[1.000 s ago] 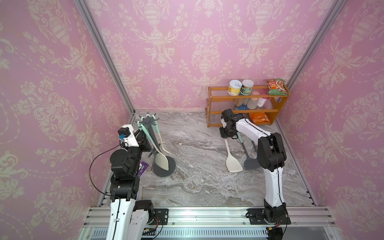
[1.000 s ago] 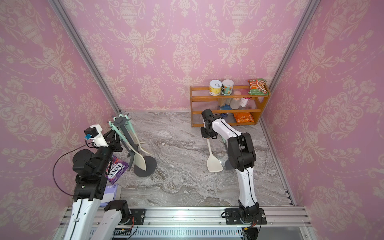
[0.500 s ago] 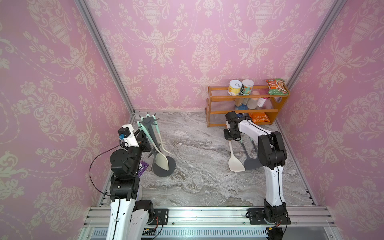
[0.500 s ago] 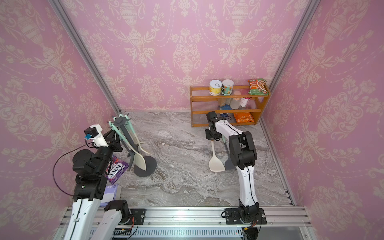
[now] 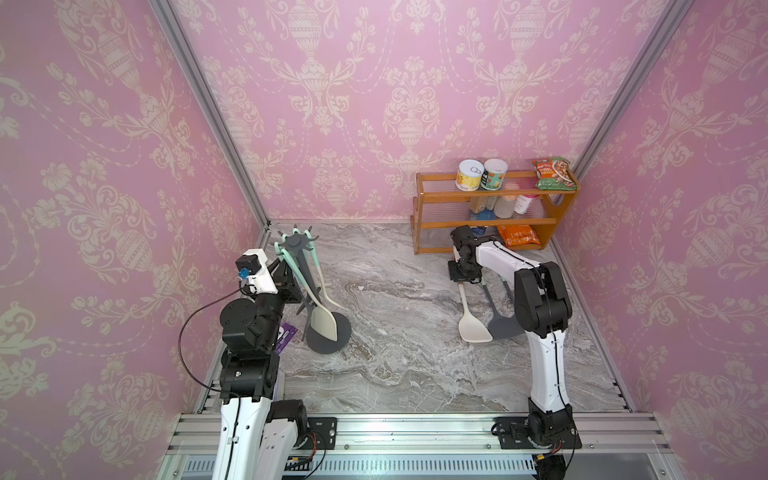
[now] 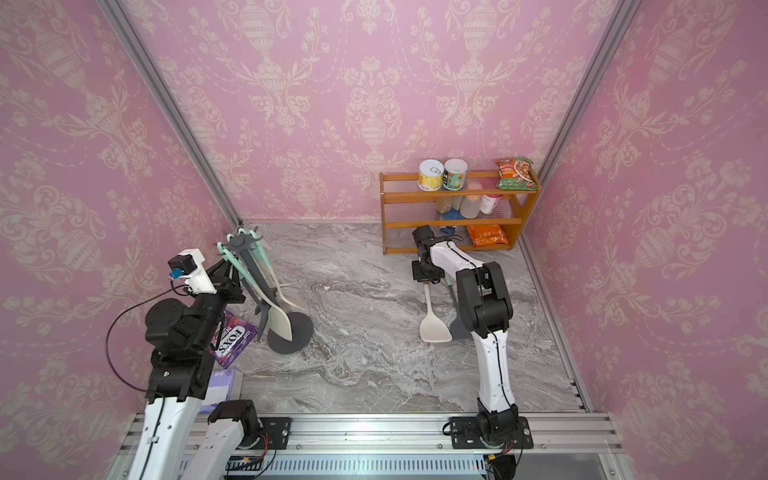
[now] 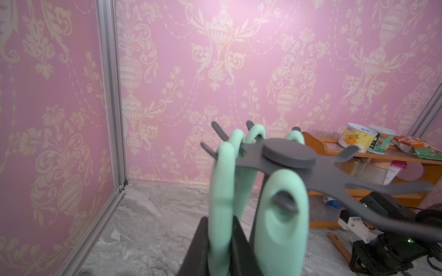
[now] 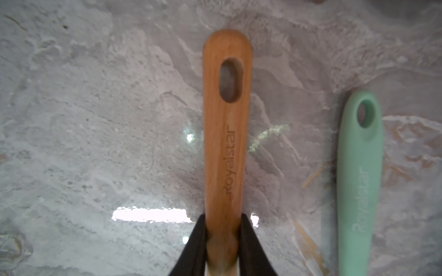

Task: Take the spatula off the kitchen utensil rack
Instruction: Place the spatula at the center of the board, then take off the spatula from the rack.

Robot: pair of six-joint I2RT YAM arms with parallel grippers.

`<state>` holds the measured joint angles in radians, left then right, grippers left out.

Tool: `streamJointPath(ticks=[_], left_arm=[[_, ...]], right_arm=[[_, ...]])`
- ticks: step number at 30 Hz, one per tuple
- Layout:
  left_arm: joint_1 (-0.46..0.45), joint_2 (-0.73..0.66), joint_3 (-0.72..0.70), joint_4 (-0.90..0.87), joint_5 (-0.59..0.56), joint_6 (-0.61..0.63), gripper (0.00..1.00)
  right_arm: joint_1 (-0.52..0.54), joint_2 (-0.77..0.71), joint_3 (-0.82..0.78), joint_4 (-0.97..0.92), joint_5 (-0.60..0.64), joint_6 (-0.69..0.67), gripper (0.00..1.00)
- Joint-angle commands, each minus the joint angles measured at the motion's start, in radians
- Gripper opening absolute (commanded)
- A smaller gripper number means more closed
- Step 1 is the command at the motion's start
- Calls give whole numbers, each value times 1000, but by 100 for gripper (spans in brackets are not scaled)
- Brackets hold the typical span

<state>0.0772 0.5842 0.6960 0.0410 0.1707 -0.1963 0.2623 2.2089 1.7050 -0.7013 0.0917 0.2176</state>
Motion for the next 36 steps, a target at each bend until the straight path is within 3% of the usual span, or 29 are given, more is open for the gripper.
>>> streamJointPath(ticks=[1,5,12,15,19,23,27,36], left_arm=[[1,5,0,-63,17,-18,0],[1,9,1,-61,20,-18,0],[1,2,4,-67,18,-15,0],[1,-1,1,-69,16,-17,0],[1,-3,-1,-69,17,-17,0],[1,1,2,-69,18,-15,0],[1,5,2,-67,21,-15,0],[1,8,2,-61,26,-17,0]], right_arm=[[-1,16,-4,-33,18,11,35],[7,-102,-82,28,11,2,46],[114,-417,-264,199,-8,-152,47],[181,-539,-342,345,-134,-214,47],[230,-635,-437,647,-505,-194,47],[293,-612,-444,911,-701,-119,48],[359,-537,-356,941,-739,-125,48],[404,-318,-171,1256,-914,74,52]])
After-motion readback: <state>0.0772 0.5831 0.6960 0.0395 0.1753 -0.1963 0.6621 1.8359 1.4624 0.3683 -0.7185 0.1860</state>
